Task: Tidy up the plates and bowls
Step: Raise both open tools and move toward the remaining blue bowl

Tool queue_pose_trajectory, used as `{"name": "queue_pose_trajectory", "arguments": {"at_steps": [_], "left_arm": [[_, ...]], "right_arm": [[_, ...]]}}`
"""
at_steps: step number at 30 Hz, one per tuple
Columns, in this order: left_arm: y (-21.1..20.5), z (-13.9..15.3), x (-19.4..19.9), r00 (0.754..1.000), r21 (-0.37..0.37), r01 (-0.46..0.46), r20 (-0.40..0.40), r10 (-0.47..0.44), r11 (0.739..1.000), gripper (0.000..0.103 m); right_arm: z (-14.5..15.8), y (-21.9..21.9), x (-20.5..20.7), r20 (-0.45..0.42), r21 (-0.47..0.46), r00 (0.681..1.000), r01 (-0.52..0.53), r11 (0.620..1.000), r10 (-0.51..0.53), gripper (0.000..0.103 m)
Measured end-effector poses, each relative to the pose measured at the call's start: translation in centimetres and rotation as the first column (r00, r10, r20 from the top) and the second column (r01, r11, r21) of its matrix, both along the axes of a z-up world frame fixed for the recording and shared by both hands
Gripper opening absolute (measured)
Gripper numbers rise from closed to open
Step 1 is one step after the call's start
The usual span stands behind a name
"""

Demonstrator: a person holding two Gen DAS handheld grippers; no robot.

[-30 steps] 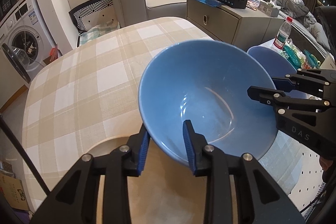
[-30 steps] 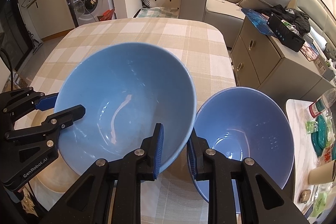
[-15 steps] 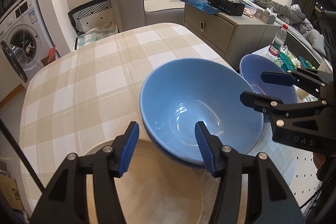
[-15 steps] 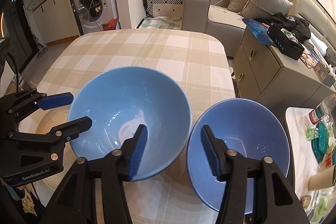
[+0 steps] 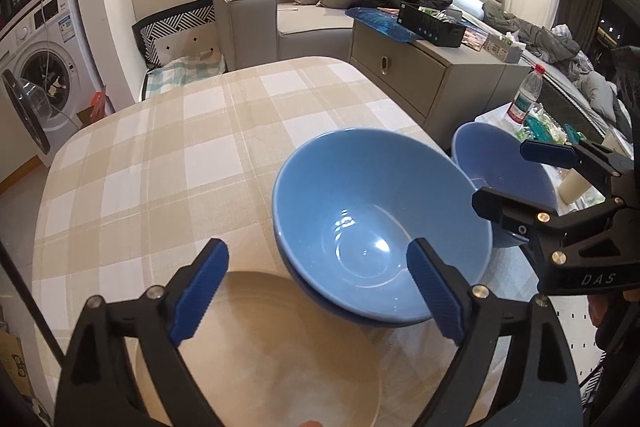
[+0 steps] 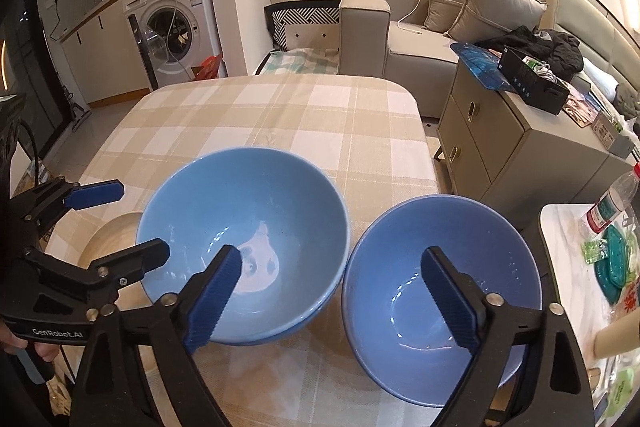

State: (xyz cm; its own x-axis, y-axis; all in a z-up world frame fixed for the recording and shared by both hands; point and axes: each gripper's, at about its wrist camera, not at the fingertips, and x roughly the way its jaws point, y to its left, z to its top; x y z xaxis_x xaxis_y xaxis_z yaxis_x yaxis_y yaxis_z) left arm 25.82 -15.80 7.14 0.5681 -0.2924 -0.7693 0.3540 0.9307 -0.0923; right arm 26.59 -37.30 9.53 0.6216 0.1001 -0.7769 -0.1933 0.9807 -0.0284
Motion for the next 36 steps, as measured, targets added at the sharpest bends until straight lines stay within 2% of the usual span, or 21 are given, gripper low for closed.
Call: {"name": "queue_pose_trajectory", "arguments": {"at_steps": [3, 10, 22, 36], "left_arm": [[0.0, 0.5, -0.1, 1.000, -0.036, 0.013, 0.009, -0.013, 0.999, 0.103], [-0.9, 1.8, -0.3, 0.999, -0.056, 0.032, 0.035, -0.030, 0.998, 0.103], [-3.3, 3.2, -0.4, 0.996, -0.058, 0.070, 0.063, -0.066, 0.996, 0.103], [-7.6, 3.2, 0.5, 0.991, -0.033, 0.128, 0.051, -0.126, 0.991, 0.103]], "right_arm": [[0.4, -0.5, -0.4, 0.012, 0.013, 1.000, 0.010, 1.000, -0.010, 0.101], [1.6, -3.0, -1.6, 0.036, 0.067, 0.997, 0.059, 0.996, -0.062, 0.102], [3.7, -7.1, -4.0, 0.072, 0.105, 0.987, 0.138, 0.985, -0.146, 0.102], [2.9, -10.6, -5.4, 0.041, 0.135, 0.974, 0.217, 0.967, -0.224, 0.102]]}}
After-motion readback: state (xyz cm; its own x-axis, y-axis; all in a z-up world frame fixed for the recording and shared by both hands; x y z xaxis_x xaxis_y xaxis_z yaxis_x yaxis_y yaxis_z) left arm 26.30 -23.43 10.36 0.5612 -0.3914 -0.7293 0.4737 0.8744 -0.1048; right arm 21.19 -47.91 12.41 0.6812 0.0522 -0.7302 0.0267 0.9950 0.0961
